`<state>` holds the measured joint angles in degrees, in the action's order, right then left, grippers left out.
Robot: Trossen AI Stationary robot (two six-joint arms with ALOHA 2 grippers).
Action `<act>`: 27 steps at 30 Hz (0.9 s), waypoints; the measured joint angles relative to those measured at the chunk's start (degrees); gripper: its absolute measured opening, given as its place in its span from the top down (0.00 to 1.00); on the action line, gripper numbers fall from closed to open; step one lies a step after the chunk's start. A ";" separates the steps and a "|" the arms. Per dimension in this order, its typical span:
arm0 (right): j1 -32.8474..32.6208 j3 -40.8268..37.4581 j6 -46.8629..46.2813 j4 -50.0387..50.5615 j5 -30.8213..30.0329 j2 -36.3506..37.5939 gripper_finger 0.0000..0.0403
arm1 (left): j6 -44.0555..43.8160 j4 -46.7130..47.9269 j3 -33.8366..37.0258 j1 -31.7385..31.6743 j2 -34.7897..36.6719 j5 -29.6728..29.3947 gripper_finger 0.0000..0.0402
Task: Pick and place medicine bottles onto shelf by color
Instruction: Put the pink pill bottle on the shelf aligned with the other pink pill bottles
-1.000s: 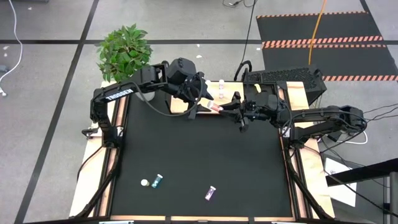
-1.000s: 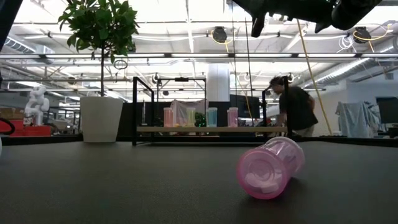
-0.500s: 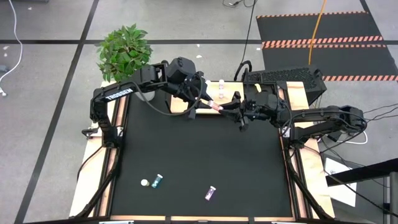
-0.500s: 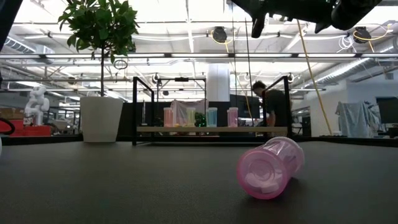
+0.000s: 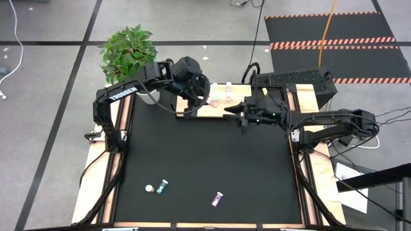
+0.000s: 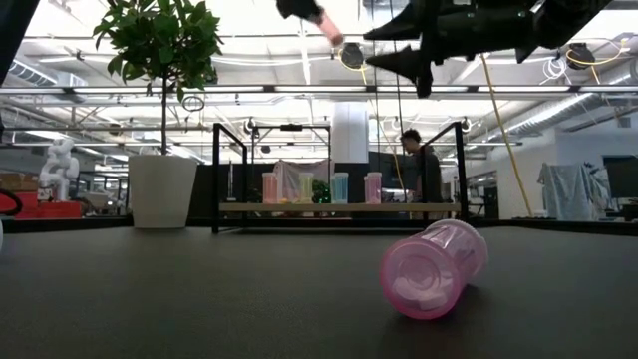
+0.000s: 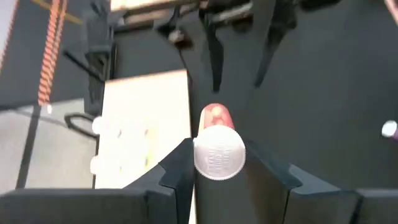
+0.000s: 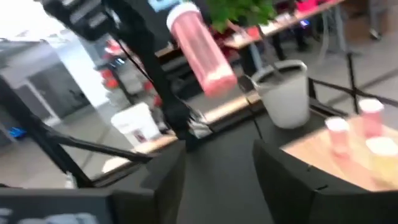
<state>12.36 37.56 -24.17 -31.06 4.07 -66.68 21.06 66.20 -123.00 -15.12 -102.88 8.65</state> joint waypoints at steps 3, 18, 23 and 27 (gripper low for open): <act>-0.03 -0.02 0.13 3.96 -1.33 -0.10 0.47 | 2.84 4.40 0.00 -2.12 -0.02 -0.03 0.71; -0.02 -0.02 1.17 4.78 -2.75 -0.08 0.40 | 16.97 0.02 25.28 -15.66 -0.14 0.03 0.70; -0.04 -0.02 1.27 4.80 -2.71 -0.08 0.40 | 20.35 -5.46 31.03 -16.51 -0.14 -6.64 0.70; -0.04 -0.02 0.94 4.80 -2.64 -0.08 0.40 | 20.68 -7.96 33.42 -15.84 -0.14 -8.88 0.70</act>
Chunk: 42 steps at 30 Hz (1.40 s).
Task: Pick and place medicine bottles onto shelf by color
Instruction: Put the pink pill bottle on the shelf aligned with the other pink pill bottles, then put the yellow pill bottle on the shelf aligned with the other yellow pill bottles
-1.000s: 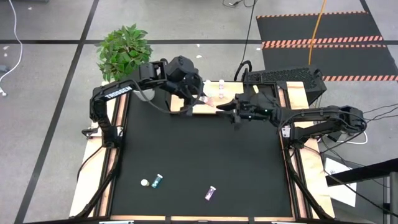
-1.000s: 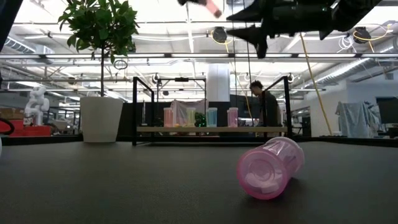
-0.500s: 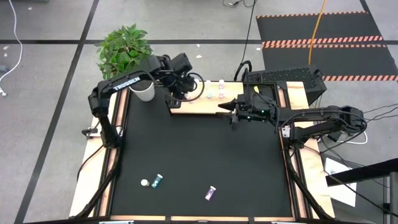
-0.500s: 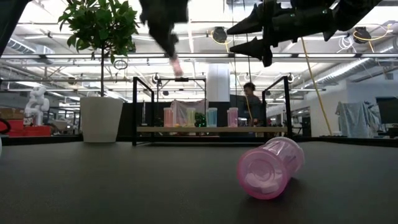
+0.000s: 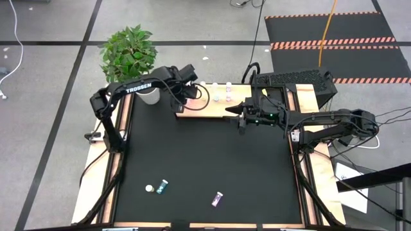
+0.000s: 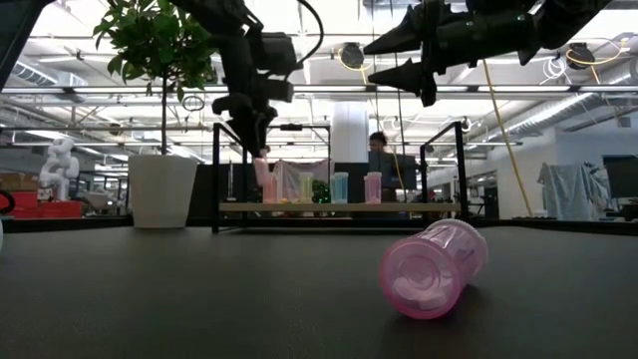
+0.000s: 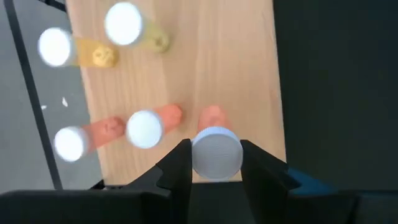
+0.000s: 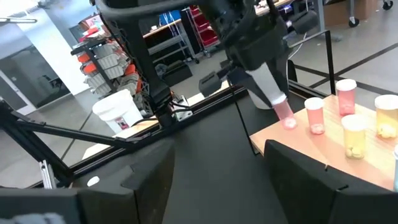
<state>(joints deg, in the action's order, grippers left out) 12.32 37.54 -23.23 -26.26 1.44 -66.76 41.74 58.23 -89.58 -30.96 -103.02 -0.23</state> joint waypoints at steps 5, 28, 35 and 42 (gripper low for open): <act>-0.02 0.00 -0.08 0.00 0.04 0.00 0.40 | -0.36 -1.44 1.61 0.31 -0.21 -0.03 0.69; -0.04 0.00 -1.61 1.77 0.31 0.00 0.40 | -7.04 -1.35 1.19 1.48 -4.59 -0.14 0.69; -0.04 0.00 -1.59 1.76 0.30 0.00 0.40 | -8.35 -1.29 1.20 1.46 -4.65 0.23 0.64; -0.02 0.00 -2.62 1.77 0.30 0.00 0.40 | -9.35 -1.11 1.29 1.48 -4.83 0.37 0.42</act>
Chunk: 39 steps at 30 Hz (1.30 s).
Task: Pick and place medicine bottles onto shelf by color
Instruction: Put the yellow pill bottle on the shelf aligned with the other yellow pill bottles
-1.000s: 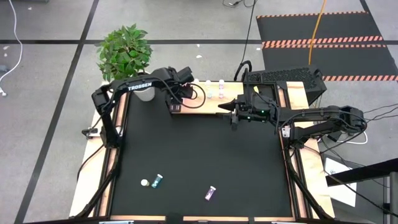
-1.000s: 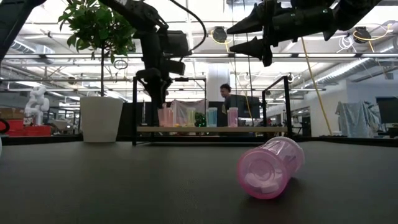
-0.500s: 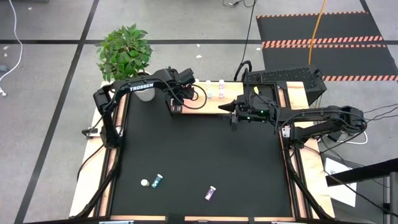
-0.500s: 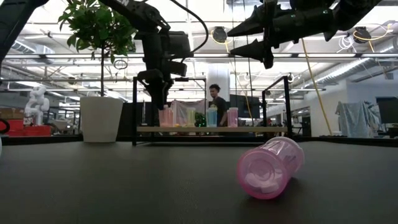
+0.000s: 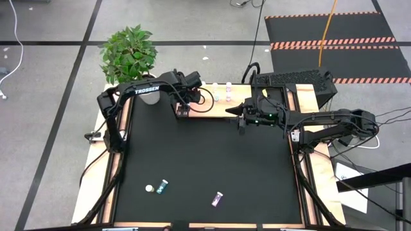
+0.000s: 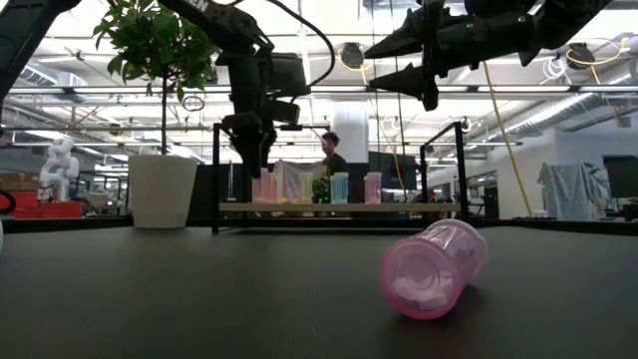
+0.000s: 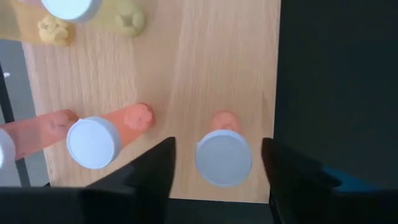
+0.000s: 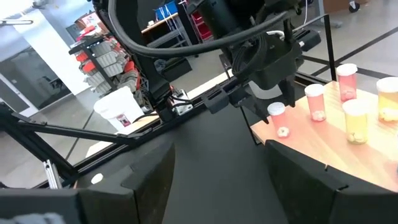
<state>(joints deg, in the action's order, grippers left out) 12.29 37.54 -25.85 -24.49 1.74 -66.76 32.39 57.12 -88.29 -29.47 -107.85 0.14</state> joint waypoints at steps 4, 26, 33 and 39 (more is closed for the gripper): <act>0.00 0.00 -0.17 0.00 0.02 0.00 0.40 | -0.48 -0.04 0.00 0.00 0.02 -0.39 0.28; -0.04 0.02 -7.37 -1.87 10.76 0.01 0.40 | -20.02 16.00 -32.14 5.34 1.79 -9.24 0.13; -6.56 0.02 -10.26 0.75 13.16 0.02 0.41 | -32.98 10.88 -37.27 6.99 1.75 -9.88 0.13; -19.01 0.02 -11.08 14.38 0.19 0.02 0.50 | -37.35 3.60 -37.16 11.23 1.73 -9.88 0.13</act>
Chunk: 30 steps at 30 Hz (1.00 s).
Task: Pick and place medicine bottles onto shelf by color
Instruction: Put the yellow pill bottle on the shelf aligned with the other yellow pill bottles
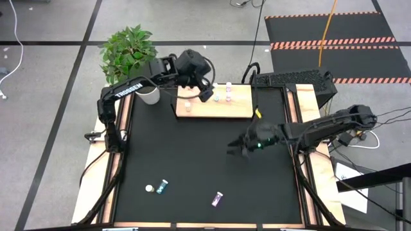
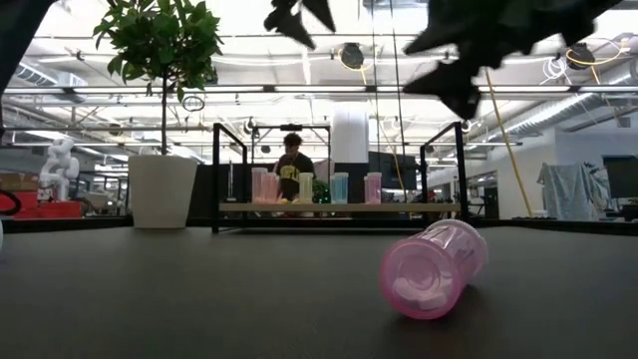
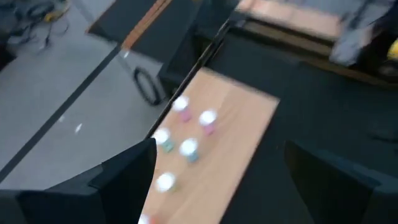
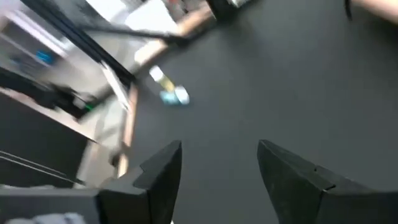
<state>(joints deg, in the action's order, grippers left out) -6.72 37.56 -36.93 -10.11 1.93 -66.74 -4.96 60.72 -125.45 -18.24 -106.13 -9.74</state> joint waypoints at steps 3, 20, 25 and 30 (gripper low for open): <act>-6.47 0.00 -2.85 5.08 -7.79 0.00 0.52 | 0.80 -0.44 -1.05 2.28 0.17 0.00 0.13; -15.43 15.42 -17.00 18.40 -20.56 -15.37 0.52 | 3.31 14.10 -2.60 4.14 11.80 0.28 0.13; -15.43 27.63 -11.95 23.37 -19.65 -25.49 0.52 | 1.67 21.14 -0.44 9.51 12.29 0.10 0.13; -16.11 34.27 -8.33 19.28 -21.36 -33.56 0.52 | -2.53 19.59 4.60 17.77 15.80 -1.99 0.13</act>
<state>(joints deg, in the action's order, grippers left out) -22.82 71.83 -45.26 9.18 -19.43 -100.30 -7.49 80.31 -120.85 -0.47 -90.33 -11.73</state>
